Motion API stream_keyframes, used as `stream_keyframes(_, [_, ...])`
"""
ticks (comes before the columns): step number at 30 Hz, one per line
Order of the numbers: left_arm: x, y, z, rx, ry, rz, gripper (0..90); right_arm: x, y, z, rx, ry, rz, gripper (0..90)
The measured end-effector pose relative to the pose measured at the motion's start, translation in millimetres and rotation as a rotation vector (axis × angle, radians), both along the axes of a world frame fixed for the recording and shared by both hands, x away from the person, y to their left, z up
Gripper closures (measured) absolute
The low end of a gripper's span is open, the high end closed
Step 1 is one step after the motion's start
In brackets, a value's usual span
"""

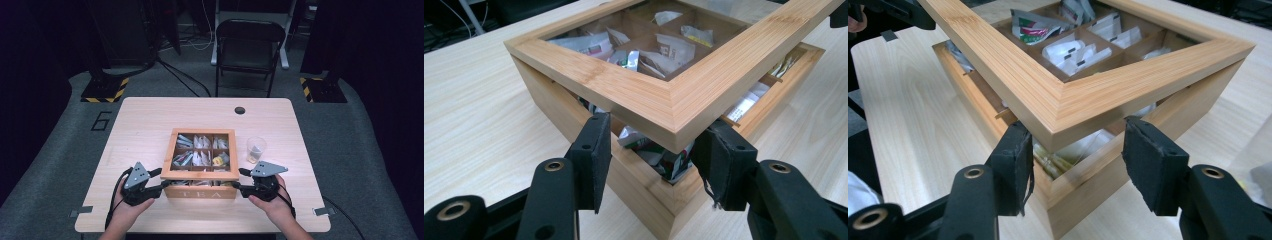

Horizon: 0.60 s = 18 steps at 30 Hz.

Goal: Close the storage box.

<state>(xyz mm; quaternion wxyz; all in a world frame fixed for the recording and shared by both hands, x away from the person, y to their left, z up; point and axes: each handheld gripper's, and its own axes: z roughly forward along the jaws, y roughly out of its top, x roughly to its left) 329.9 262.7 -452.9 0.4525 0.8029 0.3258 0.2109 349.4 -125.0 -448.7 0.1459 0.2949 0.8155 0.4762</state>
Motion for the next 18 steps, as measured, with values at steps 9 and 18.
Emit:
stream_keyframes(9, [-1.7, -2.8, -13.6, 0.003, 0.027, 0.000, 50.6, -4.8, 1.2, -11.0, -0.025, 0.031, 0.013, 44.5])
stream_keyframes(18, [-6.6, 1.9, -17.0, 0.014, 0.081, -0.028, 49.2, -8.4, 0.6, -11.8, -0.024, 0.037, 0.019, 43.8])
